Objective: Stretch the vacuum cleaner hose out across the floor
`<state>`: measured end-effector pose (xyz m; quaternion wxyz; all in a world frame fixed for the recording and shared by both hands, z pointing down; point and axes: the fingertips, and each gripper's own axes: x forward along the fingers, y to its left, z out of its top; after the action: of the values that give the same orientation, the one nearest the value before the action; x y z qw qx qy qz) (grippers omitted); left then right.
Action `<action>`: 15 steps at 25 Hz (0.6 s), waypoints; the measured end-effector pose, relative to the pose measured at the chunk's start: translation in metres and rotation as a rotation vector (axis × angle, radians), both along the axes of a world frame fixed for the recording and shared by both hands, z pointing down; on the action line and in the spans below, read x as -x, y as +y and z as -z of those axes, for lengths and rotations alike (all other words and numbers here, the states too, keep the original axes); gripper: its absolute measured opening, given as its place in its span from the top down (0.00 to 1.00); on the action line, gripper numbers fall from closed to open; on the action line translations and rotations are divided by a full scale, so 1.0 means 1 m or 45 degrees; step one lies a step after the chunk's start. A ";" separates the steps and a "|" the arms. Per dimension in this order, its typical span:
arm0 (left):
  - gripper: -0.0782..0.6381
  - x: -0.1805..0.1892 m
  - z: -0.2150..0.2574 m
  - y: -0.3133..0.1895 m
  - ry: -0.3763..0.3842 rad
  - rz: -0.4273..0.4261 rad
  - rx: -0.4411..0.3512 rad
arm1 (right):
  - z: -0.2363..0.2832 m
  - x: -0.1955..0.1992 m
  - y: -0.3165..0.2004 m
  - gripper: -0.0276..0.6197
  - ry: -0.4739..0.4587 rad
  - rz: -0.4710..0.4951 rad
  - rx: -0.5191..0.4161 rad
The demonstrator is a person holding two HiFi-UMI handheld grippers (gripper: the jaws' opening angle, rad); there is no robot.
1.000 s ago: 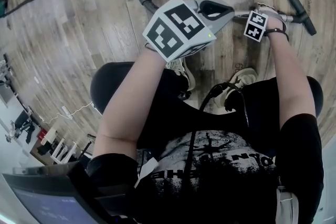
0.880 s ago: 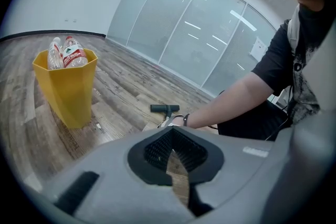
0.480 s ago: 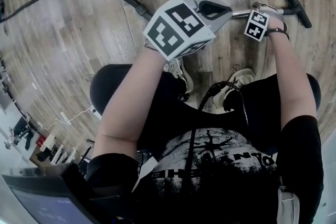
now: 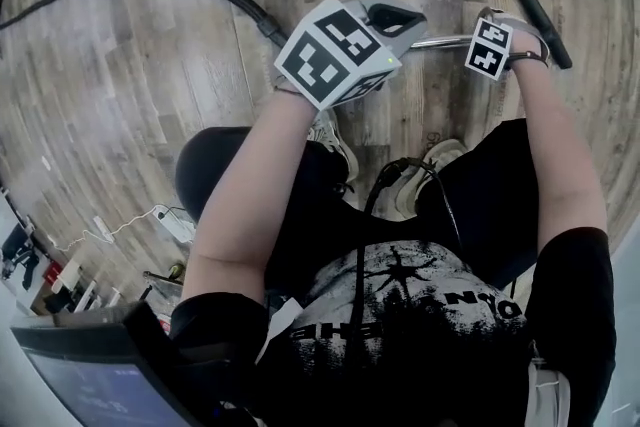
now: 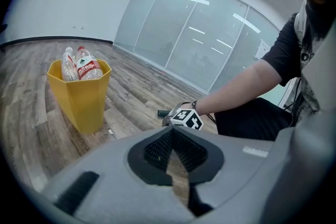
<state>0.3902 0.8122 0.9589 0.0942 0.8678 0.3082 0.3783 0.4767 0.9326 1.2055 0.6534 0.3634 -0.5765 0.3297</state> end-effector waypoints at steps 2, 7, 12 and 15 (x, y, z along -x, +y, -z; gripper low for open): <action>0.89 -0.002 0.003 -0.009 0.004 0.034 -0.014 | 0.017 -0.007 -0.008 0.95 -0.005 0.013 0.005; 0.89 -0.005 0.016 -0.029 0.015 0.126 -0.036 | 0.066 -0.007 -0.036 0.95 -0.013 0.068 -0.041; 0.89 -0.002 0.060 -0.046 0.067 0.375 0.113 | 0.136 0.026 -0.036 0.95 -0.068 0.106 -0.129; 0.89 0.005 0.103 -0.047 0.108 0.443 0.125 | 0.199 0.048 -0.020 0.95 -0.120 0.113 -0.144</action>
<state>0.3855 0.7654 0.8562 0.1874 0.9175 0.1751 0.3039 0.4284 0.9125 1.0069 0.6178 0.3578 -0.6400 0.2841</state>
